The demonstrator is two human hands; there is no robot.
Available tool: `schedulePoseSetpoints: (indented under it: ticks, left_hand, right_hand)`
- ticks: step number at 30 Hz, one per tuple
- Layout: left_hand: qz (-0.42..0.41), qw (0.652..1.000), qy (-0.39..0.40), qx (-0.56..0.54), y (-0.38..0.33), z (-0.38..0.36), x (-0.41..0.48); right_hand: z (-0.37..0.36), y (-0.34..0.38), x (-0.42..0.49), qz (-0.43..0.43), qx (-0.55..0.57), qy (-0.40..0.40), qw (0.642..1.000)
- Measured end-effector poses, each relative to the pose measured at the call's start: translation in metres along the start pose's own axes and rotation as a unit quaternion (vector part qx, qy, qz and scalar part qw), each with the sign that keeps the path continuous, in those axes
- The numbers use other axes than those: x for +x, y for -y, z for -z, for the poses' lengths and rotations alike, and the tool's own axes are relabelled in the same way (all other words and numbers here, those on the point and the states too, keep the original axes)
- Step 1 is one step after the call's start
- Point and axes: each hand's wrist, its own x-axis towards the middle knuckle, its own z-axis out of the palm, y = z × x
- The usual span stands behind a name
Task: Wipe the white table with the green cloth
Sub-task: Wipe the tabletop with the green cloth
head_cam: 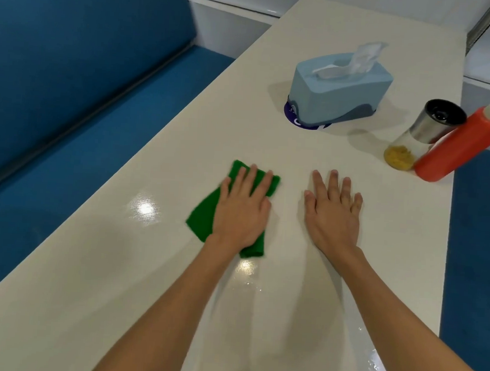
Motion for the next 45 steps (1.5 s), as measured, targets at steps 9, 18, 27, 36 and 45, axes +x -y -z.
schedulePoseSetpoints:
  ticks: [9,18,27,36,45]
  left_hand:
    - [-0.08,0.996,0.022,-0.029,0.087,0.018,-0.056]
    - [0.077,0.997,-0.009,0.007,0.003,-0.001,0.043]
    - [-0.159,0.987,0.023,-0.015,-0.08,-0.02,-0.033]
    - [0.056,0.998,-0.017,-0.009,0.015,-0.002,0.039]
    - [-0.031,0.999,0.005,0.008,-0.102,-0.025,0.069]
  right_hand:
    - [0.014,-0.013,-0.007,0.036,0.1,-0.03,0.994]
    - [0.024,-0.082,-0.04,-0.045,0.023,-0.023,0.998]
    - [0.018,-0.087,-0.041,-0.046,0.011,-0.026,0.999]
    - [0.016,-0.084,-0.04,-0.048,0.003,-0.032,0.998]
    - [0.012,-0.085,-0.04,-0.046,-0.005,-0.052,0.998]
